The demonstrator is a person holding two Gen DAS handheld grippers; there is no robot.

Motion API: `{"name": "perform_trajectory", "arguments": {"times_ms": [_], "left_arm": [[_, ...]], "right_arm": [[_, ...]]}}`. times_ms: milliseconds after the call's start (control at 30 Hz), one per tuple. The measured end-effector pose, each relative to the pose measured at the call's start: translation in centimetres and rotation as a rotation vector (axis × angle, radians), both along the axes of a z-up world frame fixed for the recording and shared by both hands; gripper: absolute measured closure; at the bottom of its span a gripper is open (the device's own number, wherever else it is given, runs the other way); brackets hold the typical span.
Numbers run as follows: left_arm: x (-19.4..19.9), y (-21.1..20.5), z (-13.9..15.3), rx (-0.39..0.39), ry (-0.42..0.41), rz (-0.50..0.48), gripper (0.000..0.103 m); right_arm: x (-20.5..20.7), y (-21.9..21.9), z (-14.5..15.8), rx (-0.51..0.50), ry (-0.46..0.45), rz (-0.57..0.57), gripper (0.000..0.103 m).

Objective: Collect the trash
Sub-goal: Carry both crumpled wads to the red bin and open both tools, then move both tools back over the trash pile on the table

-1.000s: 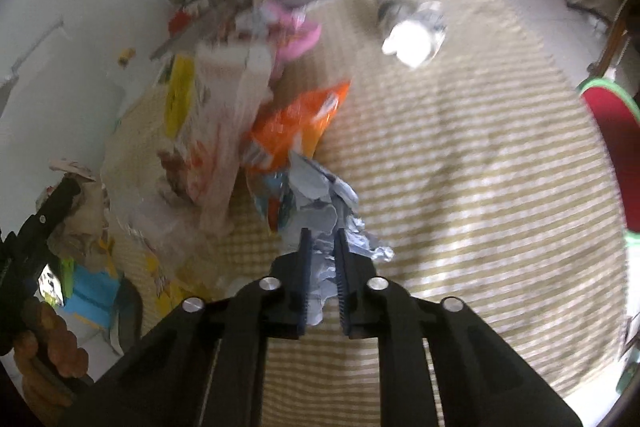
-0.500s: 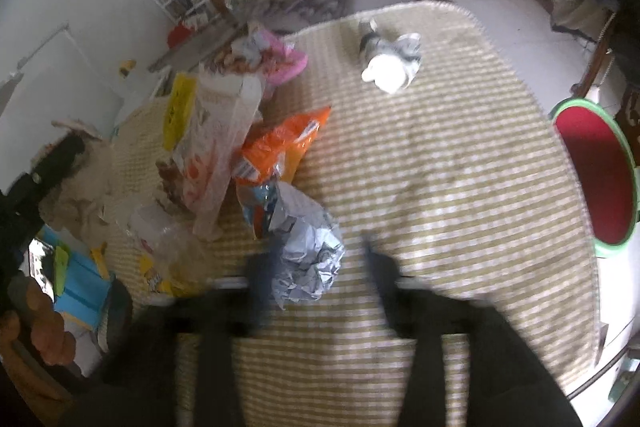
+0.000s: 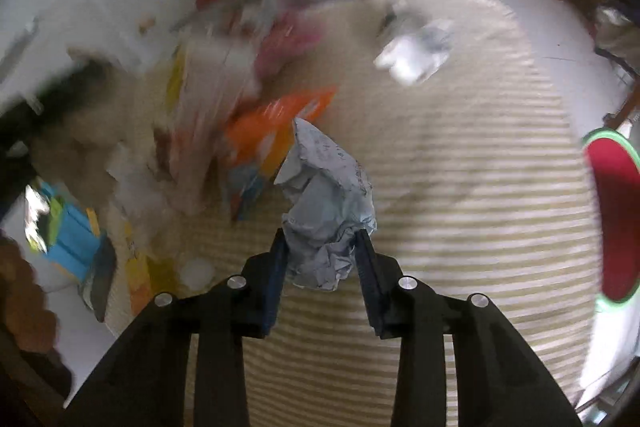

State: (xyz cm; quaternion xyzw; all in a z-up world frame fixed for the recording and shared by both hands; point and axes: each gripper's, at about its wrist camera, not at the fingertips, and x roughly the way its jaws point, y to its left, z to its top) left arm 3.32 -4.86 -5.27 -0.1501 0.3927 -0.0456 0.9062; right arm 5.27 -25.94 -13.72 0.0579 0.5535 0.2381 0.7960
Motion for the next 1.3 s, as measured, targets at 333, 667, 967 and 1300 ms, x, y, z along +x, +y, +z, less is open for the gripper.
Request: {"name": "perform_trajectory", "arguments": {"times_ms": [333, 667, 967, 1300], "left_arm": [[5.2, -14.1, -0.5, -0.021, 0.000, -0.226, 0.060], [8.5, -27.4, -3.7, -0.047, 0.092, -0.395, 0.060], [9.8, -33.1, -5.2, -0.017, 0.116, -0.439, 0.021], [8.5, -31.3, -3.9, -0.012, 0.102, -0.393, 0.016]], "right_arm": [[2.1, -19.4, 2.9, 0.014, -0.069, -0.373, 0.069], [1.7, -30.9, 2.2, 0.001, -0.045, -0.507, 0.069], [2.4, -34.6, 1.8, 0.059, -0.039, -0.544, 0.042], [1.8, -35.3, 1.7, 0.084, -0.029, -0.579, 0.034]]}}
